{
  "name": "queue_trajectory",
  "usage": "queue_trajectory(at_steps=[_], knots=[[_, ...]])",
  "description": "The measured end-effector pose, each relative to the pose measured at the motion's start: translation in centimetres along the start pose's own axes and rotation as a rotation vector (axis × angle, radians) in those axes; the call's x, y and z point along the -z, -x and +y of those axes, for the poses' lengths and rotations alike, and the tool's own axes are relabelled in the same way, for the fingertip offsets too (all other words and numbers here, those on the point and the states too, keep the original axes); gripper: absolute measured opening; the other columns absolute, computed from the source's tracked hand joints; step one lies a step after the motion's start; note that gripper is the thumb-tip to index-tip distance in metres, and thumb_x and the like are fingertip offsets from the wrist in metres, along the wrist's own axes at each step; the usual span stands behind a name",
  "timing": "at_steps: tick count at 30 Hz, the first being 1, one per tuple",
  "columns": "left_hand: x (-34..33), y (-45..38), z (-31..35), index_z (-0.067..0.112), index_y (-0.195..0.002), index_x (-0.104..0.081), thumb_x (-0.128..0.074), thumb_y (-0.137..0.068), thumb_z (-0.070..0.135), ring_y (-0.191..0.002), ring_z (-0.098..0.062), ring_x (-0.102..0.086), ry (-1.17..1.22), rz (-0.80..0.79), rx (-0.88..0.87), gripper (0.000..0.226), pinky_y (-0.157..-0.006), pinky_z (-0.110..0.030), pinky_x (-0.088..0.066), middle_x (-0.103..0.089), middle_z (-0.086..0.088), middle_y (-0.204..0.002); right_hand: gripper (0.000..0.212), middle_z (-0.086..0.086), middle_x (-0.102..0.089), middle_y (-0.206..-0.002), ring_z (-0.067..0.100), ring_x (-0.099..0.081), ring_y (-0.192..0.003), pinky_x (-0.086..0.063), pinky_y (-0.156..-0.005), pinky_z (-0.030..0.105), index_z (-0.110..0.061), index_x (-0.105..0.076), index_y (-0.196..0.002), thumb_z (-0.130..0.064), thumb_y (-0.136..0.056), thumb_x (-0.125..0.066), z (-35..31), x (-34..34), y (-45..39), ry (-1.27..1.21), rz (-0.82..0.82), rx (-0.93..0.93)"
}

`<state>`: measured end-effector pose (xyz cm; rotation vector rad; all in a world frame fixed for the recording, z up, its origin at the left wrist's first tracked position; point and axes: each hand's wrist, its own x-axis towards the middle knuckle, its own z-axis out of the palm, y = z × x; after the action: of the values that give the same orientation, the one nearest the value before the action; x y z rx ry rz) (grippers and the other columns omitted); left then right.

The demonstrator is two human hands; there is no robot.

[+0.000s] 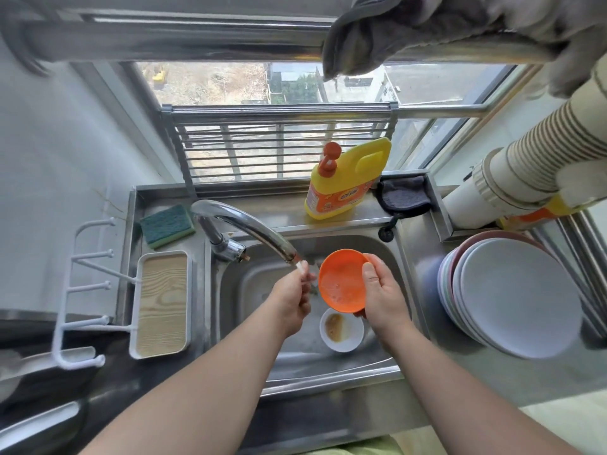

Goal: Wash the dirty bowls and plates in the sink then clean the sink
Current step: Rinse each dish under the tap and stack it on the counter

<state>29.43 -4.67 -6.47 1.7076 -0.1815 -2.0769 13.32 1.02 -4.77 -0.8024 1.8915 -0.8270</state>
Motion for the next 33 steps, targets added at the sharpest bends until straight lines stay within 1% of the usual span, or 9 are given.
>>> queue_trajectory(at_steps=[2, 4, 9, 13, 16, 20, 26, 28, 33], knots=[[0.7, 0.0, -0.3, 0.020, -0.112, -0.069, -0.048, -0.109, 0.051, -0.087, -0.017, -0.068, 0.040, -0.074, 0.021, 0.038, -0.083, -0.033, -0.058, -0.071, -0.003, -0.101, 0.046, -0.013, -0.060, -0.135, 0.021, -0.061, -0.121, -0.055, -0.099, 0.058, -0.066, -0.049, -0.129, -0.080, -0.086, -0.038, -0.5, -1.0, 0.1, 0.072, -0.041, 0.019], [1.8, -0.2, -0.8, 0.023, -0.122, -0.068, -0.042, -0.110, 0.052, -0.110, -0.028, -0.071, 0.084, -0.140, 0.047, 0.041, -0.106, -0.046, -0.054, -0.073, -0.011, -0.121, 0.047, -0.006, -0.060, -0.131, 0.019, -0.060, -0.118, -0.054, -0.099, 0.049, -0.061, -0.046, -0.139, -0.072, -0.094, -0.039, -0.9, -1.6, 0.2, 0.267, -0.111, 0.106], [3.9, 0.0, -1.2, 0.024, -0.139, -0.061, -0.042, -0.111, 0.049, -0.123, -0.031, -0.060, 0.018, -0.115, 0.028, 0.042, -0.118, -0.047, -0.041, -0.067, -0.007, -0.132, 0.054, -0.001, -0.040, -0.114, 0.025, -0.056, -0.095, -0.046, -0.072, 0.036, -0.058, -0.027, -0.151, -0.074, -0.099, -0.030, -2.4, -1.8, 0.4, 0.921, -0.150, 0.205], [4.6, 0.7, -1.1, 0.024, -0.153, -0.050, -0.046, -0.111, 0.043, -0.148, -0.034, -0.042, -0.101, 0.005, -0.052, 0.047, -0.125, -0.047, -0.032, -0.045, -0.005, -0.161, 0.059, 0.002, -0.035, -0.116, 0.027, -0.057, -0.097, -0.047, -0.068, 0.037, -0.057, -0.020, -0.152, -0.077, -0.097, -0.031, -2.7, -1.5, 0.2, 1.042, -0.054, 0.235], [5.3, 0.6, -1.1, 0.029, -0.158, -0.044, -0.047, -0.110, 0.046, -0.148, -0.030, -0.041, -0.087, 0.069, -0.075, 0.051, -0.125, -0.048, -0.031, -0.040, -0.001, -0.165, 0.059, 0.002, -0.037, -0.119, 0.027, -0.053, -0.098, -0.045, -0.073, 0.039, -0.054, -0.023, -0.154, -0.074, -0.099, -0.033, -2.7, -1.8, -0.1, 0.890, -0.023, 0.204], [5.6, 0.9, -1.1, 0.029, -0.157, -0.044, -0.052, -0.107, 0.051, -0.141, -0.033, -0.049, -0.084, 0.040, -0.070, 0.055, -0.122, -0.050, -0.036, -0.050, -0.003, -0.157, 0.053, 0.000, -0.056, -0.134, 0.027, -0.058, -0.119, -0.052, -0.100, 0.050, -0.050, -0.043, -0.147, -0.071, -0.099, -0.035, -1.7, -4.0, -1.7, 0.243, -0.053, -0.028], [4.2, 1.5, -1.3, 0.041, -0.141, -0.056, -0.058, -0.106, 0.039, -0.122, -0.023, -0.066, -0.105, -0.118, -0.281, 0.036, -0.106, -0.041, -0.047, -0.073, 0.002, -0.130, 0.027, 0.017, -0.064, -0.125, 0.040, -0.068, -0.110, -0.062, -0.078, 0.053, -0.027, -0.054, -0.130, -0.034, -0.115, -0.033, -2.0, -7.8, -1.1, -0.635, -0.149, -0.584], [4.0, 1.2, -1.3, 0.032, -0.144, -0.056, -0.056, -0.107, 0.022, -0.119, -0.023, -0.068, -0.119, -0.042, -0.353, 0.038, -0.099, -0.037, -0.054, -0.073, -0.003, -0.131, 0.022, 0.021, -0.064, -0.121, 0.042, -0.069, -0.105, -0.063, -0.077, 0.057, -0.019, -0.052, -0.127, -0.025, -0.114, -0.036, -1.5, -8.5, -0.4, -0.658, -0.169, -0.618], [5.6, 1.1, 0.1, 0.021, -0.142, -0.064, -0.054, -0.106, 0.016, -0.097, -0.011, -0.069, -0.324, 0.045, -0.460, 0.037, -0.081, -0.029, -0.053, -0.077, 0.001, -0.118, 0.014, 0.015, -0.071, -0.112, 0.028, -0.071, -0.084, -0.062, -0.066, 0.037, -0.023, -0.057, -0.117, -0.032, -0.108, -0.050, -1.1, -8.3, 0.2, -0.234, -0.368, -0.397]])
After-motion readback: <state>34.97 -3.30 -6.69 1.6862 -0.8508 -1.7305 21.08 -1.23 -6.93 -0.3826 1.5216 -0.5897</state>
